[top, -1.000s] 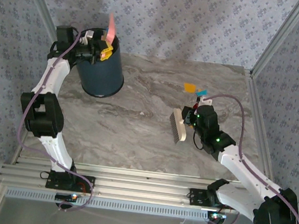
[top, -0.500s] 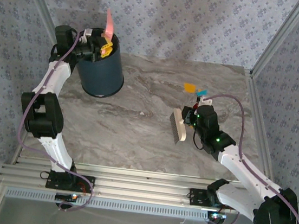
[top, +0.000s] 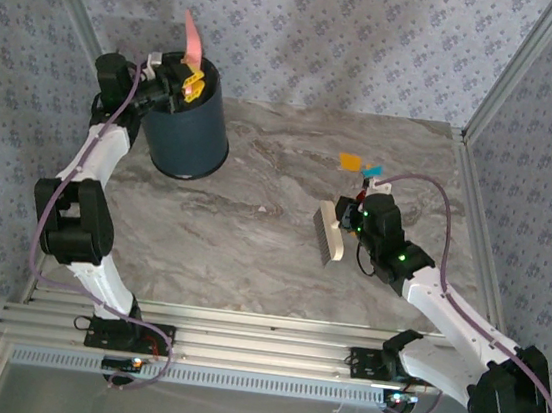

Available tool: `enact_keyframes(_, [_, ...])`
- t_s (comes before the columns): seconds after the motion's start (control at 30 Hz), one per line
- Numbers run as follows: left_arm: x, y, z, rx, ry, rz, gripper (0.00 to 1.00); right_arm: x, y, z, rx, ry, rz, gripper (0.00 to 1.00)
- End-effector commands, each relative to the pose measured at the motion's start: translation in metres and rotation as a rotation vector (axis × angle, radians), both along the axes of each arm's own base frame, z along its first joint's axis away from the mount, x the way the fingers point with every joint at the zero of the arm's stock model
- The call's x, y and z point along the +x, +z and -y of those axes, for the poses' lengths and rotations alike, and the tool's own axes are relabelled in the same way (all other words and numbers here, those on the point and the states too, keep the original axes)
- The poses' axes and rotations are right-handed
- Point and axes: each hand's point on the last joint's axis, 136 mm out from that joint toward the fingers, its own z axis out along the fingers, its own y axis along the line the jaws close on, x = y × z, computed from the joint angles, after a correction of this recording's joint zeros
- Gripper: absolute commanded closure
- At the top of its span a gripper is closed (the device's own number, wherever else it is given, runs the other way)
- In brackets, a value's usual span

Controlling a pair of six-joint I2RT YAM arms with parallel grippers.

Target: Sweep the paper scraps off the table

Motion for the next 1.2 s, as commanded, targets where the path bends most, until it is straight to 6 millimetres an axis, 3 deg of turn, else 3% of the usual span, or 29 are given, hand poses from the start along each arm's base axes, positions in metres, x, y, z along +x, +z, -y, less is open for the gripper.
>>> enact_keyframes(0.0, [-0.007, 0.036, 0.003, -0.059, 0.007, 0.101, 1.0, 0.004, 0.014, -0.001, 0.034, -0.005, 0.024, 1.0])
enact_keyframes(0.4, [0.002, 0.04, 0.019, -0.194, 0.003, 0.094, 1.0, 0.003, 0.016, 0.0, 0.028, -0.009, 0.027, 1.0])
enact_keyframes(0.67, [0.008, 0.032, 0.014, -0.255, 0.041, 0.076, 1.0, 0.002, 0.016, 0.002, 0.023, -0.01, 0.027, 1.0])
enact_keyframes(1.17, [0.006, 0.033, 0.009, -0.369, 0.08, 0.098, 1.0, 0.002, 0.015, 0.0, 0.029, -0.007, 0.022, 1.0])
